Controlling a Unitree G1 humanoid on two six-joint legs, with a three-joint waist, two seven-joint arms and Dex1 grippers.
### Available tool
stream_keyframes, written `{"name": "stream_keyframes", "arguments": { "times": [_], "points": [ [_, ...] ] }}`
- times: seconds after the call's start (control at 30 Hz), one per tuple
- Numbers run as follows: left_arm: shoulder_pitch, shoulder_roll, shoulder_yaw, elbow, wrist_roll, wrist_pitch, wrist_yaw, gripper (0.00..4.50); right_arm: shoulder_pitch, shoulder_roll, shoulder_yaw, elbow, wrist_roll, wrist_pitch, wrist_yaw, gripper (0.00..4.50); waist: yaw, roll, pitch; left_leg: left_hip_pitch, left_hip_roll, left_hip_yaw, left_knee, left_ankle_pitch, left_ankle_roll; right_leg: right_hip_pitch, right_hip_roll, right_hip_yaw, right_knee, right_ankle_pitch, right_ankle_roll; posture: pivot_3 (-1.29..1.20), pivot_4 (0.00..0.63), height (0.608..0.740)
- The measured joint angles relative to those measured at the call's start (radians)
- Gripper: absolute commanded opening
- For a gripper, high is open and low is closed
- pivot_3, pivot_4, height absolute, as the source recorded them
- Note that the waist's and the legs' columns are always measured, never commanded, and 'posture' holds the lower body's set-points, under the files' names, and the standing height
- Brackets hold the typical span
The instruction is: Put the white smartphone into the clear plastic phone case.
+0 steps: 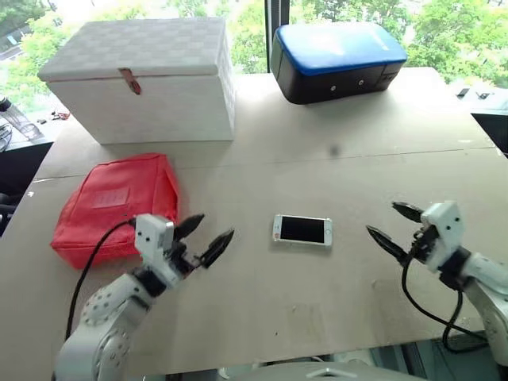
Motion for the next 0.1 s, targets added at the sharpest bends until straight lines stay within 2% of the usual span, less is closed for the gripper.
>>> {"name": "stream_keyframes", "arguments": {
  "times": [0.1],
  "points": [
    [0.083,0.003,0.0,-0.014,0.008,-0.031,-0.028,4.5,0.032,-0.043,-0.037,0.036,-0.005,-0.053,0.034,4.47,-0.001,0.001,0.001,0.0,0.002,0.0,0.0,0.0,0.0,0.0,0.0,-0.002,0.0,0.0,0.0,0.0,0.15,0.74]
  ]
}}
